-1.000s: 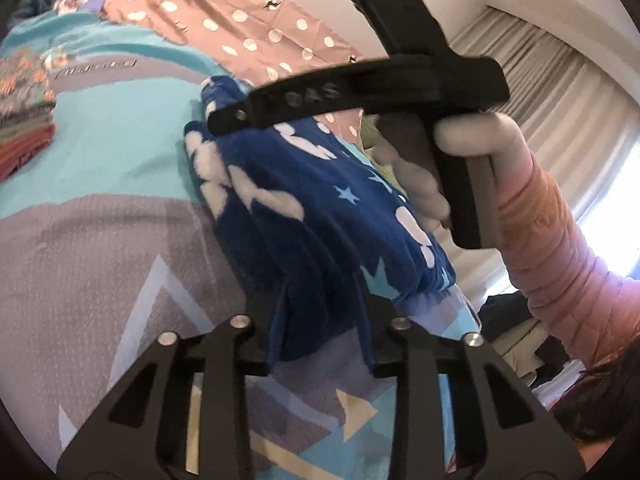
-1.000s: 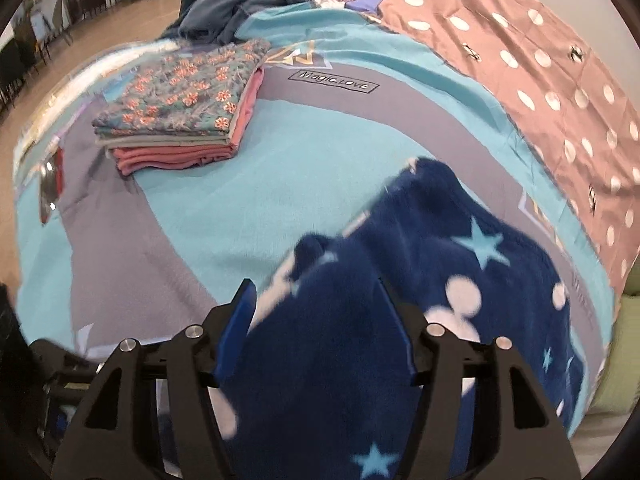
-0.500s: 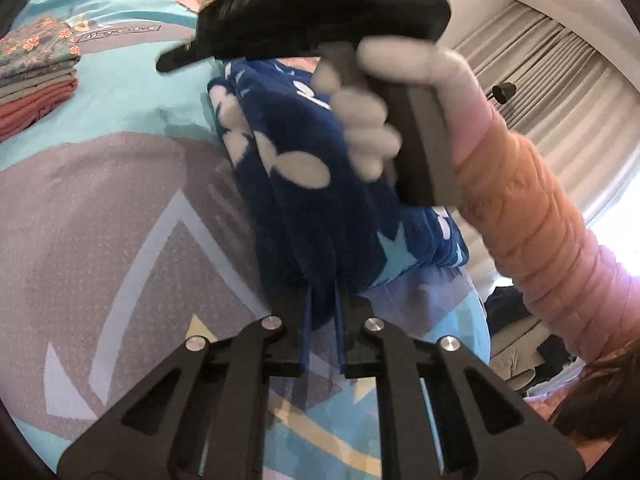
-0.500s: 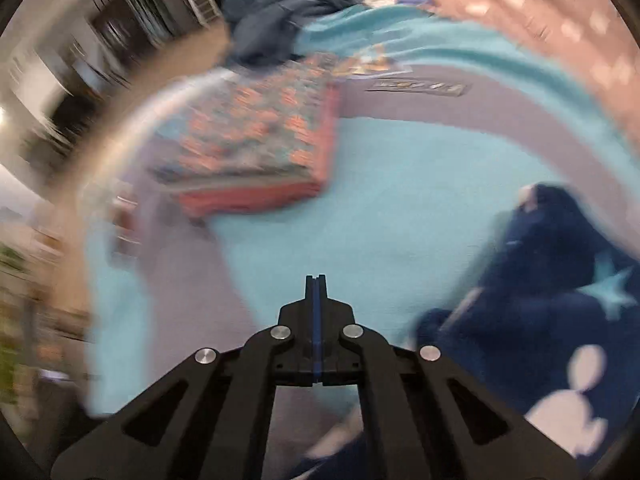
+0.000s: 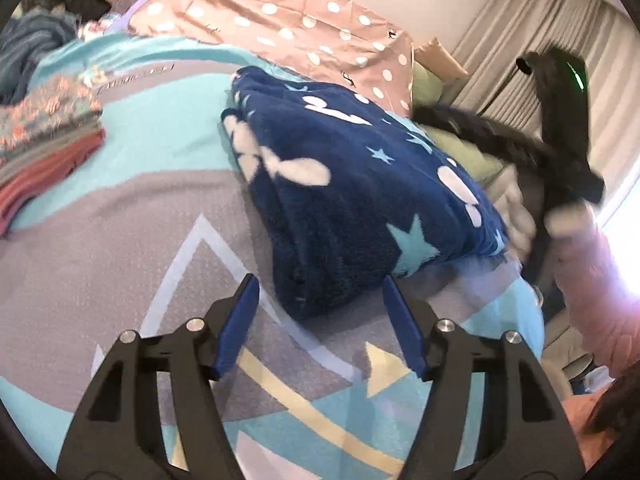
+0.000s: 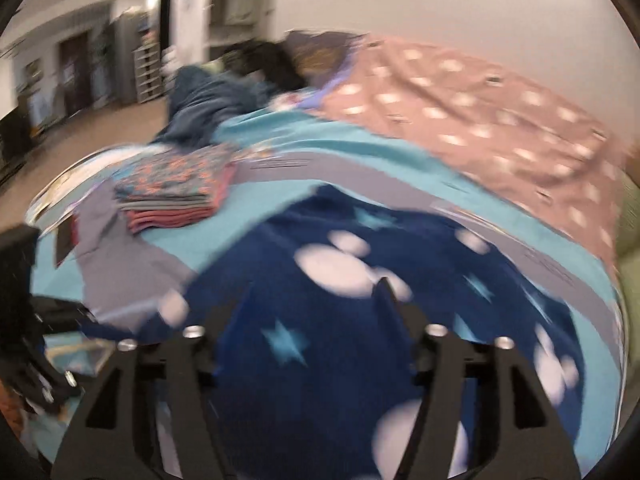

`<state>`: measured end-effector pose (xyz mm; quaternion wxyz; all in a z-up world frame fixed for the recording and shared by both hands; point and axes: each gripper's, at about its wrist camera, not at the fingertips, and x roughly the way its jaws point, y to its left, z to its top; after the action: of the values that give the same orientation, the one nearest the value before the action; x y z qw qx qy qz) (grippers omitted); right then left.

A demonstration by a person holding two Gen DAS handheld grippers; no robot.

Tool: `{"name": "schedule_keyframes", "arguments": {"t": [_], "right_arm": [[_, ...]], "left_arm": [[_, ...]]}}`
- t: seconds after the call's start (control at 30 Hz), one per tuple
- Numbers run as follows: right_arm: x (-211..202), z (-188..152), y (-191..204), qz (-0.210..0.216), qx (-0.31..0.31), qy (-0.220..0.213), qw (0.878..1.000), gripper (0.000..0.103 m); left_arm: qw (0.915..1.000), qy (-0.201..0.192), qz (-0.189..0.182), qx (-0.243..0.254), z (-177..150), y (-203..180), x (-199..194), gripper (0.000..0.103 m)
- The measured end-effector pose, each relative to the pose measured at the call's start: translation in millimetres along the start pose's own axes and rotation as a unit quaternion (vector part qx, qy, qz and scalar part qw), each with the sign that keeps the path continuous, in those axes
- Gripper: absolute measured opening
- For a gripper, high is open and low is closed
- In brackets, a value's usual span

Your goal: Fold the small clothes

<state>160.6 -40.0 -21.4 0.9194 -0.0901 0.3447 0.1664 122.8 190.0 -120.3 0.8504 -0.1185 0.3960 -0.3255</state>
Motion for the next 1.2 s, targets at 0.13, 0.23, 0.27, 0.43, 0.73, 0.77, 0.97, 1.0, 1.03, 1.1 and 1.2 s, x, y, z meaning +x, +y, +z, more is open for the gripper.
{"name": "schedule_keyframes", "arguments": {"t": [0.13,0.23,0.27,0.43,0.73,0.77,0.97,1.0,1.03,1.1,1.2], "right_arm": [[-21,-39,13,-0.064,-0.066,0.001,0.996,0.068],[-30,-60,35,-0.089,-0.131,-0.012,0.987,0.069],[-32,-66,42,-0.088,-0.147,-0.011,0.985,0.069],[-30,-91,79,-0.089,-0.223,-0.019,0.970,0.070],[-5,-93,136,-0.112,-0.316,-0.060,0.940,0.078],[0,-92,139,-0.116,-0.324,-0.059,0.937,0.078],[27,-80,150,-0.108,-0.339,-0.029,0.934,0.078],[30,-77,150,-0.107,-0.334,-0.027,0.936,0.079],[35,-72,149,-0.108,-0.326,-0.027,0.939,0.082],[42,-64,151,-0.110,-0.313,-0.026,0.943,0.087],[56,-54,151,-0.106,-0.298,-0.026,0.948,0.087]], "left_arm": [[0.9999,-0.003,0.010,-0.009,6,1,-2,0.067],[0.9997,-0.010,0.014,-0.020,8,-3,-2,0.071],[0.9995,-0.012,0.015,-0.026,9,-2,-3,0.074],[0.9978,-0.013,0.014,-0.064,20,17,4,0.076],[0.9899,0.019,-0.063,-0.126,74,67,59,0.077],[0.9889,0.020,-0.071,-0.129,80,71,65,0.077],[0.9818,0.020,-0.117,-0.148,110,89,100,0.076],[0.9824,0.022,-0.119,-0.143,114,88,105,0.076],[0.9831,0.023,-0.119,-0.137,117,88,107,0.075],[0.9842,0.026,-0.124,-0.124,121,86,112,0.074],[0.9827,0.023,-0.130,-0.130,123,90,115,0.062]]}}
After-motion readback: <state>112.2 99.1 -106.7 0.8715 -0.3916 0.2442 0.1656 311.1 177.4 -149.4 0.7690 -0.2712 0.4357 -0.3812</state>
